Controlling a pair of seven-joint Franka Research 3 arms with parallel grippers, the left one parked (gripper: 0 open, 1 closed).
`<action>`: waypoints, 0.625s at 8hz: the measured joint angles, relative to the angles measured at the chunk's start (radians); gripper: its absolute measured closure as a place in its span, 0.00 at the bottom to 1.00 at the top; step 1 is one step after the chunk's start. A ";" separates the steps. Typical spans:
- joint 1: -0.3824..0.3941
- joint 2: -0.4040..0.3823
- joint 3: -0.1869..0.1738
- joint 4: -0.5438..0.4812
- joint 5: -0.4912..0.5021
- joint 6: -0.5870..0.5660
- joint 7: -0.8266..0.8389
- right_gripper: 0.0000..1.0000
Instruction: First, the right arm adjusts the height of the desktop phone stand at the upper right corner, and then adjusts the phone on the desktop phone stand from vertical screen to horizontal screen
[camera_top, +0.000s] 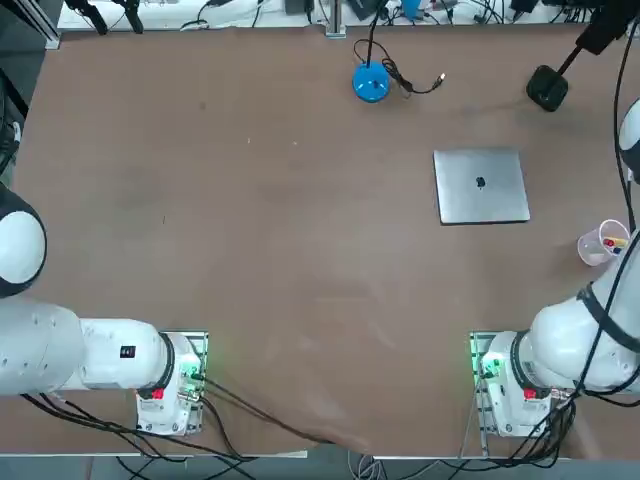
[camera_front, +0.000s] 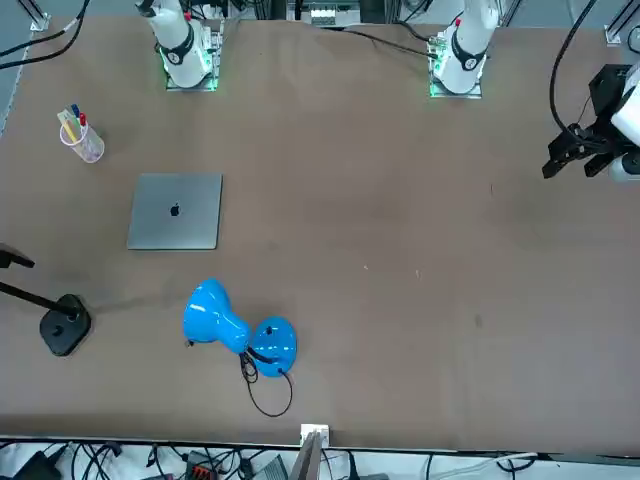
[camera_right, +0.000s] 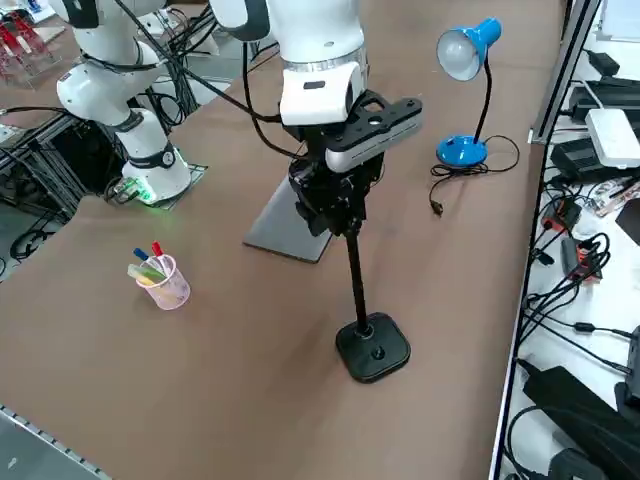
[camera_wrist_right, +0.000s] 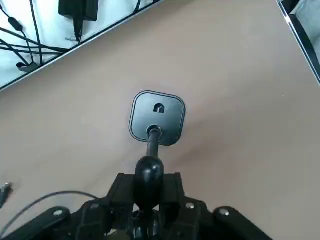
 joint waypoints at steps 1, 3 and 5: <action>-0.001 -0.001 0.000 -0.002 0.000 0.001 0.001 0.70; 0.000 -0.008 0.000 -0.017 0.000 0.018 0.004 0.70; 0.000 -0.020 0.000 -0.042 0.000 0.043 0.007 0.70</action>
